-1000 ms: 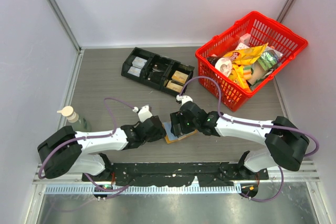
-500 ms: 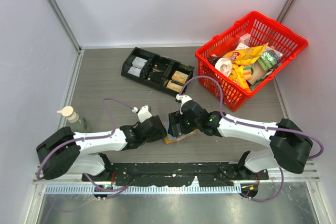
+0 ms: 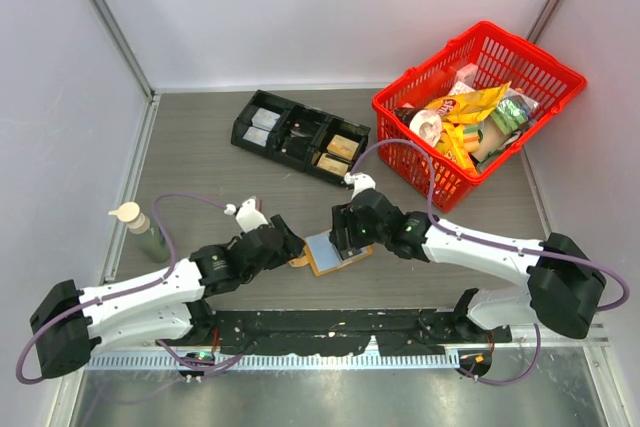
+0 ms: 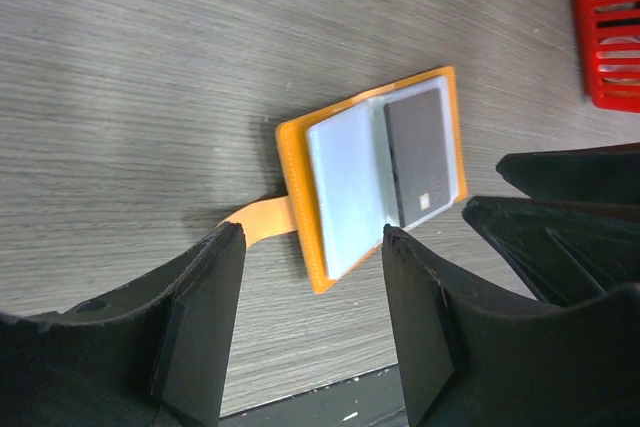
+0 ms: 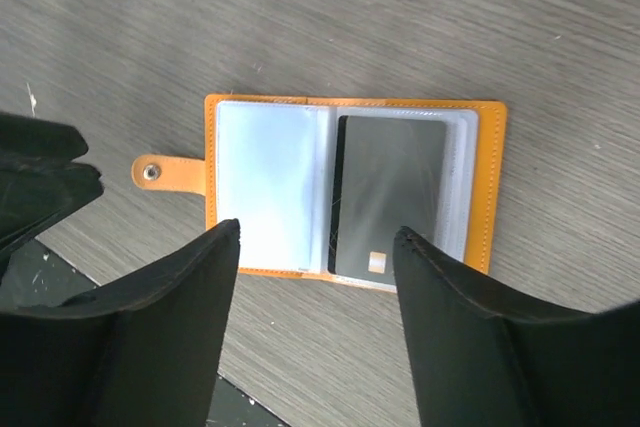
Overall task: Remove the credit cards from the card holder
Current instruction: Remove the credit card from the card holder.
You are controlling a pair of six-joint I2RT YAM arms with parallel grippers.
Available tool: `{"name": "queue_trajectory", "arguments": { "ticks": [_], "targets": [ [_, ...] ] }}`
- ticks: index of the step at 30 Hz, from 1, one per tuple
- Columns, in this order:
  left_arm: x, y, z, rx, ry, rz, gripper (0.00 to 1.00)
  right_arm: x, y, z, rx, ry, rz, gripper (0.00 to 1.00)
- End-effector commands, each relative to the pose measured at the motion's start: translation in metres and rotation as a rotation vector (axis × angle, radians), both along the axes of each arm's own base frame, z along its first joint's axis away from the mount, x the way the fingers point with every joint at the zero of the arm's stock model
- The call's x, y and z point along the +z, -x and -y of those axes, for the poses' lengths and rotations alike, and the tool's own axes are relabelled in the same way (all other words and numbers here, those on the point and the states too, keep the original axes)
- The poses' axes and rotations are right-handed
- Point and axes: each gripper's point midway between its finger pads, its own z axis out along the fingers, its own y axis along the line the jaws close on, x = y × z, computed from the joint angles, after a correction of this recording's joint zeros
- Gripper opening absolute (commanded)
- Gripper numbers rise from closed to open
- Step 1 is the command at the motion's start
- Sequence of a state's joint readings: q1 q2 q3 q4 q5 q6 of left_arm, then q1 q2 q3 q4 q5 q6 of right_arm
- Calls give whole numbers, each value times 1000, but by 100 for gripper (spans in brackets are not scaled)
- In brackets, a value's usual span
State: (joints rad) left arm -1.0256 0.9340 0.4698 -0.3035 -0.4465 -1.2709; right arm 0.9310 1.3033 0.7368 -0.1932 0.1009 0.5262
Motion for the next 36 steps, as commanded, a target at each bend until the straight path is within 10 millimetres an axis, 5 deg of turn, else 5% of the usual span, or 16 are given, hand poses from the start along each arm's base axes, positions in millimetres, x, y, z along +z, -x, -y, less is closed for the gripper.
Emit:
{"name": "queue_trajectory", "arguments": {
  "ticks": [1, 6, 13, 23, 36],
  "targets": [
    [37, -14, 19, -20, 71, 94, 59, 15, -19, 10, -62, -15, 64, 61],
    [50, -20, 61, -111, 164, 111, 56, 4, -26, 17, -62, -70, 13, 42],
    [27, -28, 105, -189, 190, 59, 50, -10, -34, 20, -47, -180, -62, 22],
    [-25, -32, 102, -128, 195, -46, 50, -44, -25, 25, -47, -183, -135, 15],
    [-44, -28, 112, -140, 327, -82, 54, -67, -5, 28, -47, -200, -222, 15]
  ]
}}
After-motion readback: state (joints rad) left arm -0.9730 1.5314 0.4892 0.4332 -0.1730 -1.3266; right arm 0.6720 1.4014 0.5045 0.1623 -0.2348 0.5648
